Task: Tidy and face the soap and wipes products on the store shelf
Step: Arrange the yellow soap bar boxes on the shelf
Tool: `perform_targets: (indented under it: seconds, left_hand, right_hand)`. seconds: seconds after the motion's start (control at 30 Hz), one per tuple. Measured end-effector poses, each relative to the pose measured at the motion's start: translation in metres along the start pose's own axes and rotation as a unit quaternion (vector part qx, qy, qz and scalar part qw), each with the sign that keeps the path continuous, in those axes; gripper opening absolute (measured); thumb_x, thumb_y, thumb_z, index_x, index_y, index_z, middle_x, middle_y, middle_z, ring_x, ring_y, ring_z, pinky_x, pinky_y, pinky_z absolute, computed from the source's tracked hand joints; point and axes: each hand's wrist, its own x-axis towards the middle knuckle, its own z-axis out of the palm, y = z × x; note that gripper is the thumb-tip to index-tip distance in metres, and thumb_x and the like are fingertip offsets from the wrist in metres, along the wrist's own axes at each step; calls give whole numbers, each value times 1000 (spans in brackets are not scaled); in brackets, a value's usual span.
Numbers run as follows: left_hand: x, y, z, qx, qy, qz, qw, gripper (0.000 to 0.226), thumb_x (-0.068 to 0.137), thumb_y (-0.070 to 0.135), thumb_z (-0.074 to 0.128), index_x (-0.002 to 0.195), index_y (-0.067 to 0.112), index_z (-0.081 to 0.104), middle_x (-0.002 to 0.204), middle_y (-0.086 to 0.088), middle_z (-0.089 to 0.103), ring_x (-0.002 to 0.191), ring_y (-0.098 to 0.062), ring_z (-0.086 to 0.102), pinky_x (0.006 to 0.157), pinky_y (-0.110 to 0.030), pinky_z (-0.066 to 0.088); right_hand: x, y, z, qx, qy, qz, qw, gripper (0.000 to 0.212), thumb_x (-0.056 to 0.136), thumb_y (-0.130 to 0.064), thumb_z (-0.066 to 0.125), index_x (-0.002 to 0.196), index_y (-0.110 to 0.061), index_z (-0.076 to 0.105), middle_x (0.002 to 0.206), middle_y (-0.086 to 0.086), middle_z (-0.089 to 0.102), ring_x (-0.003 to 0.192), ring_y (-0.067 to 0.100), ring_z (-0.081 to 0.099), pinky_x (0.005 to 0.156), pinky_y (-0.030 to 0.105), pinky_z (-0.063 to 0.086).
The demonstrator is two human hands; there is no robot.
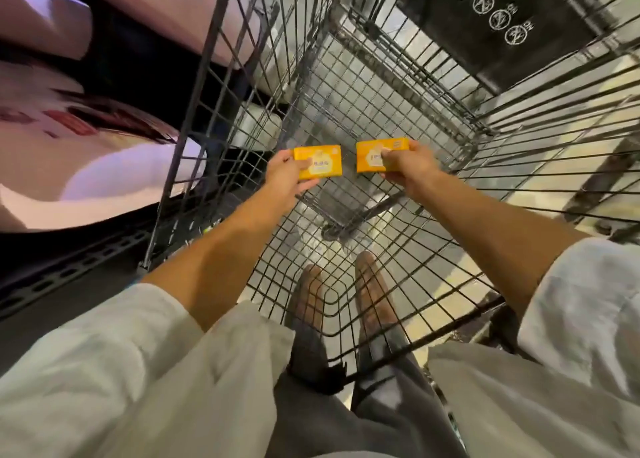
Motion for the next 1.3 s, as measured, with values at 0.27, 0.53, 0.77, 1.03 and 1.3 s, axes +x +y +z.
perform_targets:
  seconds: [0.27, 0.53, 0.77, 1.03, 1.3]
  left_hand:
    - [-40, -5, -21, 266, 25, 61, 962, 28, 90, 17, 66, 117, 15, 58, 124, -15, 66, 116, -36, 66, 96, -53, 59]
    - [-181, 3, -55, 413, 52, 223, 882, 23, 101, 25, 58, 113, 5, 62, 101, -12, 65, 90, -32, 61, 71, -39, 45]
    - [-328, -26, -104, 495, 173, 348, 777, 35, 105, 38, 51, 126, 11, 60, 121, -17, 62, 112, -42, 62, 87, -50, 53]
    - [-459, -163, -166, 332, 411, 333, 781, 46, 104, 44, 45, 135, 15, 63, 126, -11, 65, 114, -38, 65, 90, -47, 54]
    - [-546, -339, -208, 145, 516, 206, 819, 43, 104, 44, 45, 136, 18, 58, 133, -11, 62, 123, -37, 57, 97, -46, 50]
  right_hand:
    - [-39, 3, -15, -135, 38, -61, 988, 49, 95, -16, 72, 141, -11, 55, 126, 7, 65, 110, 23, 64, 96, 44, 57]
    - [-205, -28, -27, -434, 18, -265, 861, 50, 102, -37, 58, 148, -18, 54, 136, 14, 66, 120, 34, 64, 104, 48, 51]
    - [-358, -14, -20, -539, -21, -450, 712, 50, 107, -39, 53, 148, -11, 52, 143, 14, 58, 131, 35, 54, 106, 47, 46]
    - [-471, 55, -5, -556, -122, -654, 498, 49, 106, -43, 50, 146, -17, 58, 137, 8, 60, 121, 28, 62, 99, 37, 53]
    - [-551, 173, 30, -585, -244, -709, 308, 49, 105, -48, 51, 144, -19, 59, 139, 0, 60, 129, 24, 58, 110, 34, 43]
